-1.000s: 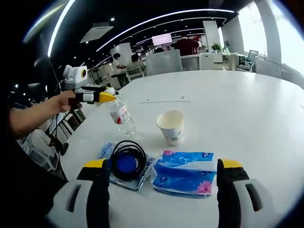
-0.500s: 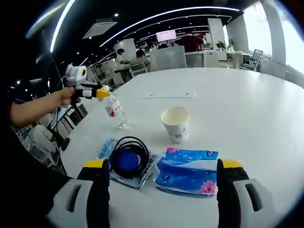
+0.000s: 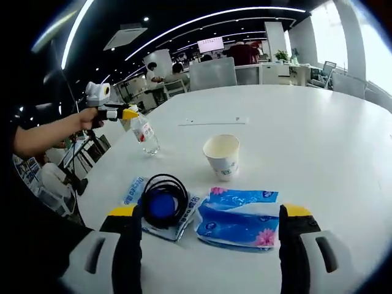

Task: Arrange the tabletop items into an orderly group along one side of the table until the central work area is clear of visible clutter.

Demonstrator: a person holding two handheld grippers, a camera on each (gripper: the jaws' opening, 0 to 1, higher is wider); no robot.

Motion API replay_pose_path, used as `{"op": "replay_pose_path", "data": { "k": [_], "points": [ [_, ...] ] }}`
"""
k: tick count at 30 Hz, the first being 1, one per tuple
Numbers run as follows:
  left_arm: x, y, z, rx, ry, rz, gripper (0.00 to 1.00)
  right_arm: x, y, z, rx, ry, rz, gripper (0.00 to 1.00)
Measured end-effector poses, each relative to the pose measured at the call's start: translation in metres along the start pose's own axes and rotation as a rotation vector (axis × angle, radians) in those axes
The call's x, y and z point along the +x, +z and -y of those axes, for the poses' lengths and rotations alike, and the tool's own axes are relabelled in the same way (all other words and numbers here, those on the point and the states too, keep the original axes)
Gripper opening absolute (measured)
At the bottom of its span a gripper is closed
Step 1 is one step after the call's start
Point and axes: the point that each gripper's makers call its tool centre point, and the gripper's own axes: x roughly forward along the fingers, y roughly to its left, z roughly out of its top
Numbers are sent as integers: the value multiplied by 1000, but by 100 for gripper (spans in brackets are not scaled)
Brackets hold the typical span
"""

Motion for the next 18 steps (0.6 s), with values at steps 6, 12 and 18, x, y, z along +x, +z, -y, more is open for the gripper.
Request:
{"op": "replay_pose_path", "data": {
  "k": [6,12,18],
  "points": [
    [4,-6,-8,19,-23,-27,21,0,-2,0,1,-5,-4,88],
    [0,-10,-10,29,-44,-35,21,0,-4,2,7,-11,-10,88],
    [0,-8,-4,42,-82,-27,22,3,-5,0,6,-9,-18,88]
  ]
}}
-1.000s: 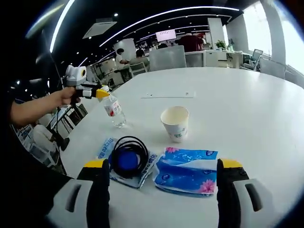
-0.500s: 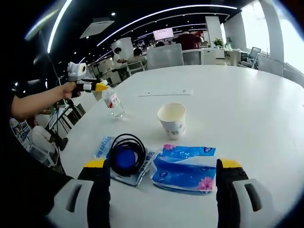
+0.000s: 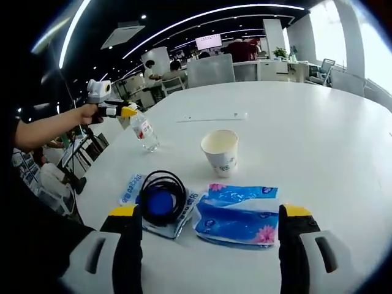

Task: Arrange the tabletop items into an orderly group along one side of the table until the central work area is clear of visible clutter.

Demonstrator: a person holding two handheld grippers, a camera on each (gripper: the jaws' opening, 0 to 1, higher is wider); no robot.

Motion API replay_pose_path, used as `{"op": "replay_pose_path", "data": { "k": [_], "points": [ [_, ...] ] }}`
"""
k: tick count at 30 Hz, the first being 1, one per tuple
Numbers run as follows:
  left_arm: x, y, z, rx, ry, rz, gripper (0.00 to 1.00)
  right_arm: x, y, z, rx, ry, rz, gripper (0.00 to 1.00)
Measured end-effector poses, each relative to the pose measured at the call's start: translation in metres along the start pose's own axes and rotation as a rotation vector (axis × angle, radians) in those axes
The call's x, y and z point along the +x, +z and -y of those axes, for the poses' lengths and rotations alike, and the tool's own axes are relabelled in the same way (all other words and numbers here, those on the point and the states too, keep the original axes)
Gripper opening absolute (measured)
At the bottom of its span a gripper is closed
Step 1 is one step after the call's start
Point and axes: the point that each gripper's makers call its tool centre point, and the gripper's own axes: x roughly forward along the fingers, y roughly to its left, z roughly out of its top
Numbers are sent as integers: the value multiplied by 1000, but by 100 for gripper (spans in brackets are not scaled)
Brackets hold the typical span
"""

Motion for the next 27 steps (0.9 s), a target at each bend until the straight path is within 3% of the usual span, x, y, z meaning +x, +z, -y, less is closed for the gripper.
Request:
{"op": "replay_pose_path", "data": {
  "k": [5,8,11,18,22,27],
  "points": [
    [1,-1,-3,-14,-3,12,22,2,1,-2,-2,5,-1,88],
    [3,-9,-6,-14,19,-19,26,3,2,-3,0,7,2,88],
    [4,-9,1,-48,16,-19,36,3,3,-3,0,8,7,88],
    [-8,-2,-12,-70,141,21,56,4,8,-2,26,-12,39,85],
    [-18,-3,-11,-100,179,36,64,3,13,-1,40,-21,63,82],
    [-32,-1,11,-118,214,43,73,4,19,8,46,-38,92,76]
  ]
}}
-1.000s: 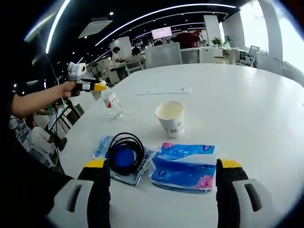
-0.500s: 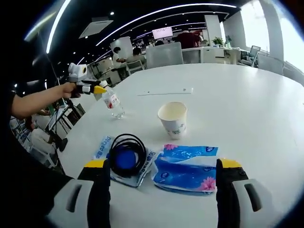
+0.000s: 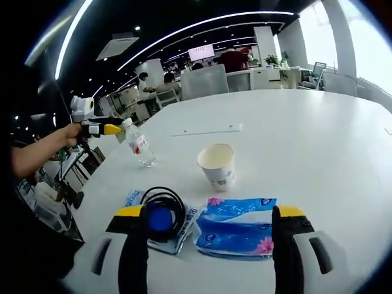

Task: Arrange the tabletop items into an orderly group along one side of the table until the central work area is clear of visible clutter.

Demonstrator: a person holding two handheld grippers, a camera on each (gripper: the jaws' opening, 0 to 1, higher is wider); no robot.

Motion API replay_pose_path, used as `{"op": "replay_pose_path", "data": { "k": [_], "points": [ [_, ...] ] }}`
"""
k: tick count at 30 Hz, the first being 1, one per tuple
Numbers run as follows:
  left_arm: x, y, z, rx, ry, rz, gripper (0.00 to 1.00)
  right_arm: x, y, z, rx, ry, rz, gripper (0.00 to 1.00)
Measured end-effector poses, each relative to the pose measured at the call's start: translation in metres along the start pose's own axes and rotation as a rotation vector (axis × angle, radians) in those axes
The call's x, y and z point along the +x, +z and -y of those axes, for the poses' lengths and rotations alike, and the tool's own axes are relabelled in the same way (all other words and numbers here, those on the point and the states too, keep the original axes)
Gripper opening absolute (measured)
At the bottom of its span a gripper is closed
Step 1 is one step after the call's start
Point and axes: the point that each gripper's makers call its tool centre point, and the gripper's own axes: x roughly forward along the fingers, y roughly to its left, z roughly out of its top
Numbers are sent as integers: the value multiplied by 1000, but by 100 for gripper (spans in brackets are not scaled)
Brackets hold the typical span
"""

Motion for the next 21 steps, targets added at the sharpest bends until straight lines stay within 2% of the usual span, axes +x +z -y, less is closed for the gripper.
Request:
{"op": "replay_pose_path", "data": {
  "k": [5,12,15,19,21],
  "points": [
    [-23,-4,20,-66,18,28,78,2,14,4,5,-10,35,70],
    [-53,-16,47,-86,45,36,83,15,28,14,-6,-37,67,58],
    [-62,-21,60,-82,54,42,86,20,32,14,-15,-46,78,50],
    [-71,-30,65,-112,61,31,93,29,36,17,-29,-61,77,43],
    [-74,-33,78,-135,53,35,95,34,41,15,-40,-70,84,38]
  ]
}}
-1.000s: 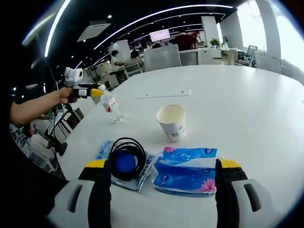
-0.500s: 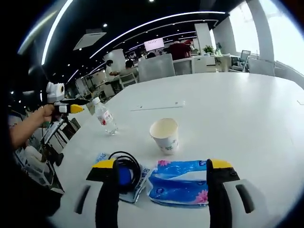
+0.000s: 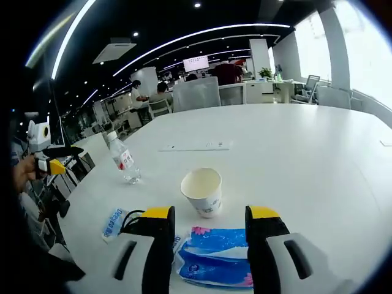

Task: Arrange the tabletop items into an orderly group along one side of the table until the central work area is clear of visible clutter.

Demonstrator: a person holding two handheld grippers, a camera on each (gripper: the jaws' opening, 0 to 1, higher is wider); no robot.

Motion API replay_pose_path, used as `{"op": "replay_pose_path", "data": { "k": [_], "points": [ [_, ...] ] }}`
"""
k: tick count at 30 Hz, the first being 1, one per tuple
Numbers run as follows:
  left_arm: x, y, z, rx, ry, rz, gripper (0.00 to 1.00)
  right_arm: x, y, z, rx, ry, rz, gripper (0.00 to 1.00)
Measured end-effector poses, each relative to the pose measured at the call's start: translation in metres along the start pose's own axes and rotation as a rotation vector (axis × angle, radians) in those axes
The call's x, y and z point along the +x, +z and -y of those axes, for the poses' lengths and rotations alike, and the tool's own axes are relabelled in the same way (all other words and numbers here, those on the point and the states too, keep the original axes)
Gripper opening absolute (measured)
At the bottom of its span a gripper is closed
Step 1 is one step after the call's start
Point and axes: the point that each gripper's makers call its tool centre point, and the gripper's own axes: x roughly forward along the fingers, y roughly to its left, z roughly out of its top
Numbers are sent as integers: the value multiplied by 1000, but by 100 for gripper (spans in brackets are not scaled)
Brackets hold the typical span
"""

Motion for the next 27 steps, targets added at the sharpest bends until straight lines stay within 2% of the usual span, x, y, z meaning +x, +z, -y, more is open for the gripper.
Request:
{"op": "replay_pose_path", "data": {
  "k": [5,6,8,10,12,15,18,24,27],
  "points": [
    [-7,-5,14,-5,14,20,99,11,5,1,-17,-15,8,32],
    [-8,-4,11,-1,16,45,99,17,6,2,-9,-23,7,30],
    [-12,1,21,-8,15,66,100,22,6,3,17,-44,-10,28],
    [-14,4,14,-27,20,77,100,25,12,4,7,-67,6,23],
    [-18,5,20,-35,25,93,100,30,12,8,-19,-97,-7,20],
    [-24,4,28,-37,24,107,100,38,11,9,25,-110,-16,19],
    [-26,2,31,-40,19,105,100,43,10,14,23,-134,-24,19],
    [-26,0,32,-39,24,103,99,54,13,14,42,-143,-26,19],
    [-25,2,32,-36,32,115,99,59,12,13,24,-142,-41,19]
  ]
}}
